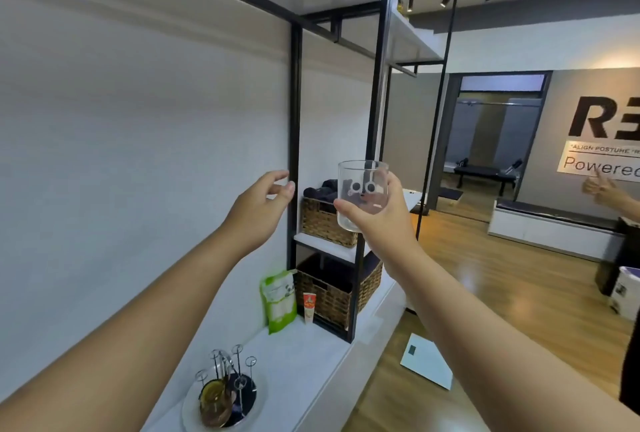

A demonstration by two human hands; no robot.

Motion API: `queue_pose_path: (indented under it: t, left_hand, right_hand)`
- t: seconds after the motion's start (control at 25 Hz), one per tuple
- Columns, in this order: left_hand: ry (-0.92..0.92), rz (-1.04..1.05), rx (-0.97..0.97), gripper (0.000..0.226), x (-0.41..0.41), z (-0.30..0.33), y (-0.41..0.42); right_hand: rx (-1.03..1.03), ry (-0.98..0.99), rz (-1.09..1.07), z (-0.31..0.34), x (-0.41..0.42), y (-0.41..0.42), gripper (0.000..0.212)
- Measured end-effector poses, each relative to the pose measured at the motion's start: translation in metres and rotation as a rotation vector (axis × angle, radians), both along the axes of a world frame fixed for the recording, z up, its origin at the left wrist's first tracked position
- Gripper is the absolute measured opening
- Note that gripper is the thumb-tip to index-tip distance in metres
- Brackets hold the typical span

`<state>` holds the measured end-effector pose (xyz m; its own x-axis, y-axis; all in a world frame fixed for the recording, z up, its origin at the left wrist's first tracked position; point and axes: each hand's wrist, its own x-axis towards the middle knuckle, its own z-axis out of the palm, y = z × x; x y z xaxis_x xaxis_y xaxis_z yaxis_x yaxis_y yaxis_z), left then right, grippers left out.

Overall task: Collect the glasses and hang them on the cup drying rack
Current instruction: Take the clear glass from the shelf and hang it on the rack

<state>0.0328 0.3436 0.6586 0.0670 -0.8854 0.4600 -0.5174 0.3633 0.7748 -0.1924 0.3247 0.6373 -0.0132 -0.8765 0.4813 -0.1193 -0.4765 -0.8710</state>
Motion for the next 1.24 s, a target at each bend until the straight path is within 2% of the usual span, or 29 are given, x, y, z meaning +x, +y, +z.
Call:
queue_pose_path:
  t: [0.36, 0.68, 0.8, 1.0, 1.24]
  left_hand:
    - [0.022, -0.087, 0.023, 0.045, -0.065, -0.012, -0.119]
    - [-0.001, -0.072, 0.048, 0.043, -0.061, -0.033, -0.211]
    - [-0.01, -0.065, 0.051, 0.043, -0.058, -0.036, -0.24]
    - [-0.02, -0.019, 0.096, 0.042, -0.047, -0.044, -0.268]
    - [-0.021, 0.16, 0.127, 0.043, -0.031, -0.048, -0.256]
  right_hand:
    - [0.036, -0.002, -0.033, -0.018, -0.04, -0.098, 0.1]
    - [0.104, 0.013, -0.028, -0.037, -0.043, -0.179, 0.097]
    - [0.119, 0.015, -0.004, -0.045, -0.039, -0.211, 0.089]
    - [0.123, 0.0, 0.069, -0.058, -0.024, -0.255, 0.083]
    - [0.143, 0.019, 0.261, -0.07, 0.011, -0.295, 0.1]
